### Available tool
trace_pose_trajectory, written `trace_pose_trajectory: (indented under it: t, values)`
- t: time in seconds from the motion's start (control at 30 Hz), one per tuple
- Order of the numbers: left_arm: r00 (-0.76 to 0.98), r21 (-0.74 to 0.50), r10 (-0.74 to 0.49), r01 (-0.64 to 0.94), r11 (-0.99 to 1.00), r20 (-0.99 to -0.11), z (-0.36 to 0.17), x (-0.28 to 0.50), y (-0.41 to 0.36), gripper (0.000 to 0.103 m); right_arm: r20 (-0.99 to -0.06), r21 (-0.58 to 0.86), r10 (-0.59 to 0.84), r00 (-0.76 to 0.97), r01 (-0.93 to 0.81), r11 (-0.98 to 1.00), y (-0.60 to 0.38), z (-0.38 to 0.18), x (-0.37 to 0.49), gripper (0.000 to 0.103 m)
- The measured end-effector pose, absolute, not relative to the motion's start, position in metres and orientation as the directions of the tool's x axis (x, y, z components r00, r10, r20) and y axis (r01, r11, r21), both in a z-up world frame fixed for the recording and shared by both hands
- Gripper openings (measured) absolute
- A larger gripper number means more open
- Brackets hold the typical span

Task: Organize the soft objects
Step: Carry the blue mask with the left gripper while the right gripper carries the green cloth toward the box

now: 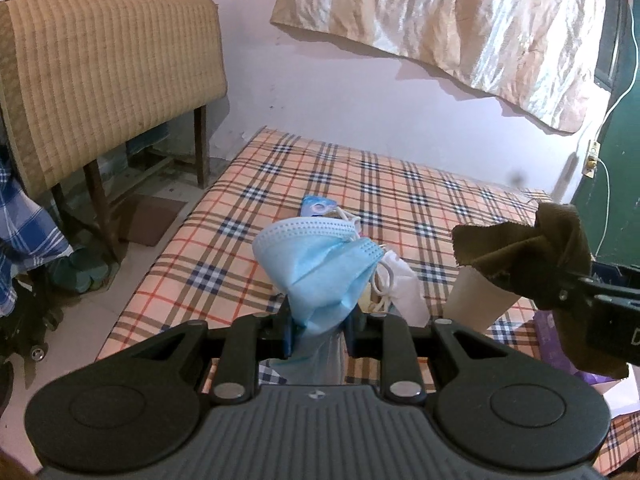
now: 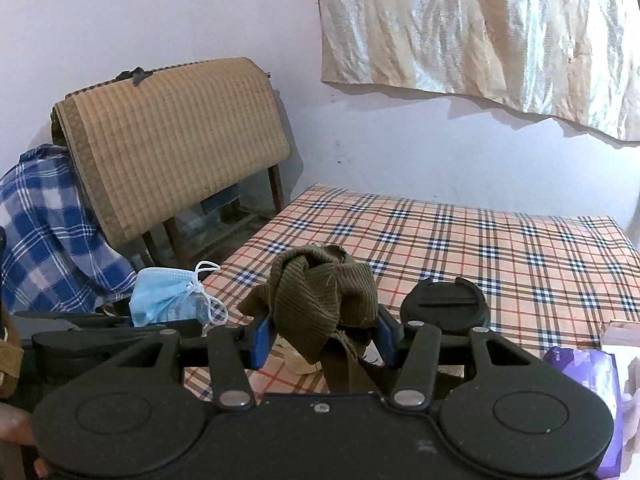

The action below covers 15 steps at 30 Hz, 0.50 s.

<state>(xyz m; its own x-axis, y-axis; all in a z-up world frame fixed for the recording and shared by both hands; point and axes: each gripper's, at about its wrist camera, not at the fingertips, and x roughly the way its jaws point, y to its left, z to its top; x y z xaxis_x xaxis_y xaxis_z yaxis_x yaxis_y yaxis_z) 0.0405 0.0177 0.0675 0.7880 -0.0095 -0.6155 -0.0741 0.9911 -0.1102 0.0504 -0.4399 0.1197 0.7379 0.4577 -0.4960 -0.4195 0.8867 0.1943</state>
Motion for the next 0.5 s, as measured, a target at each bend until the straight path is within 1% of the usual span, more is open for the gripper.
trace_pose_trajectory:
  t: [0.5]
  values:
    - [0.794,-0.104,-0.053,-0.013,0.994,-0.606,0.075,0.045,-0.009,0.025,-0.487,0.181,0.413,0.770,-0.373,0.910,-0.467,0.128,0.045,0.062]
